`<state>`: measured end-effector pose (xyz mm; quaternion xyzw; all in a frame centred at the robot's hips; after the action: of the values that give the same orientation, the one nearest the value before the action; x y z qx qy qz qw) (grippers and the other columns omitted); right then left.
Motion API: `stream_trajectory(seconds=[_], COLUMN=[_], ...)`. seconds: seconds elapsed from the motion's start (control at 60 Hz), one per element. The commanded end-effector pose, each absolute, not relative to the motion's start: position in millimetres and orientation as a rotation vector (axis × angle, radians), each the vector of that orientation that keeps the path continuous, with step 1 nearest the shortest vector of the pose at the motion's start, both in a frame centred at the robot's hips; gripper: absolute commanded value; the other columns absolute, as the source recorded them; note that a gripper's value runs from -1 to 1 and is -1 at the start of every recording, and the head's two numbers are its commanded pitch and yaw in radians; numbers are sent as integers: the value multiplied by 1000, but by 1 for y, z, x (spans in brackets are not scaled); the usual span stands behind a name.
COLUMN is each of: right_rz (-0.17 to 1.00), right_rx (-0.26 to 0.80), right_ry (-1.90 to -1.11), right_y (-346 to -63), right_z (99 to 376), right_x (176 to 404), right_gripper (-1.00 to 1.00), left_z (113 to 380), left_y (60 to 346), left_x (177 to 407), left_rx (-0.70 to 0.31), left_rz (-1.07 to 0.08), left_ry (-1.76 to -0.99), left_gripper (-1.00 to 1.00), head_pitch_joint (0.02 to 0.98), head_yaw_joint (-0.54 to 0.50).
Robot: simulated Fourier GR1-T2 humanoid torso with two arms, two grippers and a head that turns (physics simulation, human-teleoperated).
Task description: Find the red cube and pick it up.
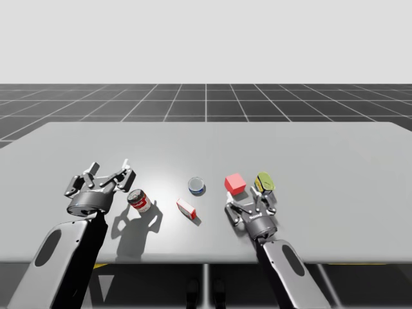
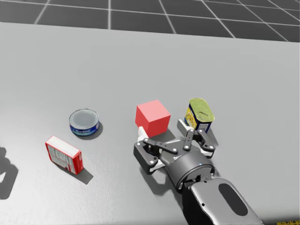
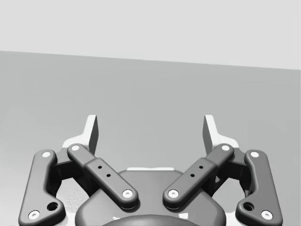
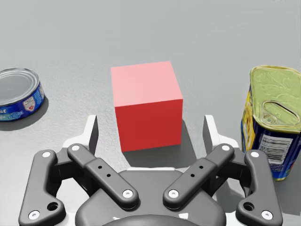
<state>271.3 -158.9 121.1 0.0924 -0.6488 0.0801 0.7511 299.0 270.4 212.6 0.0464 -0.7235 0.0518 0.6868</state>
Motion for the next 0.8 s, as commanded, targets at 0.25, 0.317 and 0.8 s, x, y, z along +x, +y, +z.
stream_trajectory(seconds=[0.25, 0.317, 0.8], right_rz=[236, 243, 330], right_rx=[117, 113, 8], right_ry=[-1384, -1380, -1435], right_y=[-149, -146, -145], right_z=[113, 113, 103], right_x=[305, 309, 313], right_gripper=[-1000, -1000, 969], left_z=[214, 215, 214], left_y=[272, 273, 273], left_x=[299, 299, 298], left_rx=[107, 107, 107], left_rz=[123, 125, 122], left_ry=[-1624, -1624, -1623], left_gripper=[-1000, -1000, -1000], head_pitch_joint=[773, 773, 748], head_yaw_joint=[-177, -175, -173])
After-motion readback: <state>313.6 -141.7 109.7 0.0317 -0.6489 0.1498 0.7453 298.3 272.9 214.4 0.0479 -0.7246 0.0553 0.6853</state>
